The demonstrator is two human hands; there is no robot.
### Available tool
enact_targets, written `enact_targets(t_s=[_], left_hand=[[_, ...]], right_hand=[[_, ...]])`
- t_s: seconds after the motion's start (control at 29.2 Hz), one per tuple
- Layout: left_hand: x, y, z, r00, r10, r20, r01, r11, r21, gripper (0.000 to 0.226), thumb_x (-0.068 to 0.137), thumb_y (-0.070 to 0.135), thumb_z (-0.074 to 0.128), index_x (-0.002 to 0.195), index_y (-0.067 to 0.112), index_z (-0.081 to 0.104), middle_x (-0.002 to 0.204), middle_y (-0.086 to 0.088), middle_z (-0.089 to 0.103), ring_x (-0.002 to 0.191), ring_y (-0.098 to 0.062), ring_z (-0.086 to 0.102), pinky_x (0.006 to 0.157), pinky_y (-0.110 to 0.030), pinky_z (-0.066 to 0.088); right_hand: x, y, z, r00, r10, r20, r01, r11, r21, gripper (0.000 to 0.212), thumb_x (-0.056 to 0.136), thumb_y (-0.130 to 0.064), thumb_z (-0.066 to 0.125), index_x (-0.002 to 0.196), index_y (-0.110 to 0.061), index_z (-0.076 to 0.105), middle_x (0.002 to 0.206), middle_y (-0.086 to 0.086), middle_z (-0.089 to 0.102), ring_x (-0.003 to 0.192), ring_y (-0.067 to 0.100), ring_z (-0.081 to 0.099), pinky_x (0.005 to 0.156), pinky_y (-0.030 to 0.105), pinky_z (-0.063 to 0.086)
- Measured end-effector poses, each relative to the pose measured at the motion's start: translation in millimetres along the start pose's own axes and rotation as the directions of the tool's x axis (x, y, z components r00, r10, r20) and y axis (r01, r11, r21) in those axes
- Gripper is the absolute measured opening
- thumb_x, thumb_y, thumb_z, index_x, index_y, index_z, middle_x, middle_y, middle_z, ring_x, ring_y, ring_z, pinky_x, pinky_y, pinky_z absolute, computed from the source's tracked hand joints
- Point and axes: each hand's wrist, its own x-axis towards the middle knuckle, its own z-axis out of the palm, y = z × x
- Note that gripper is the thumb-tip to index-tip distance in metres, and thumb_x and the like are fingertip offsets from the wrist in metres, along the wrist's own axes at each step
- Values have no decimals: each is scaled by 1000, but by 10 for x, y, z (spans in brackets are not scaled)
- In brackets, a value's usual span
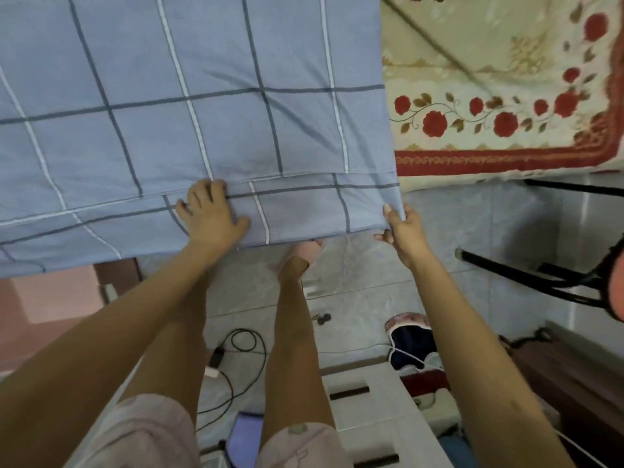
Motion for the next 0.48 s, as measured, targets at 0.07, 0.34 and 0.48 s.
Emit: enact_targets(t_s=[0.07,0.34,0.48], left_hand=[[-160,65,90,978,209,-7,-209,977,51,87,61,49,68,130,6,37,134,-24,36,129,-32,26,107,-59,7],[-410,544,327,840,538,-73,-519,835,183,43,58,-2,69,96,5,50,101,-19,50,87,-33,47,75,-43,42],[-418,637,280,849,528,-3,-527,848,53,31,54,-8,76,76,2,56,76,-18,58,65,-34,58,45,-28,39]], right_hand=[[-39,-30,-55,1000,0,-25,0,1000,3,17,100,-22,48,107,-6,50,43,-9,48,34,5,38,53,23,55],[-90,-159,-124,1000,18,-18,-17,999,40,10,96,-18,54,91,-10,54,36,-6,40,29,5,31,52,23,55],[-79,-167,-170,1000,-18,-10,18,1000,-1,10,96,-19,55,96,-8,55,37,-8,44,32,4,34,51,22,52]])
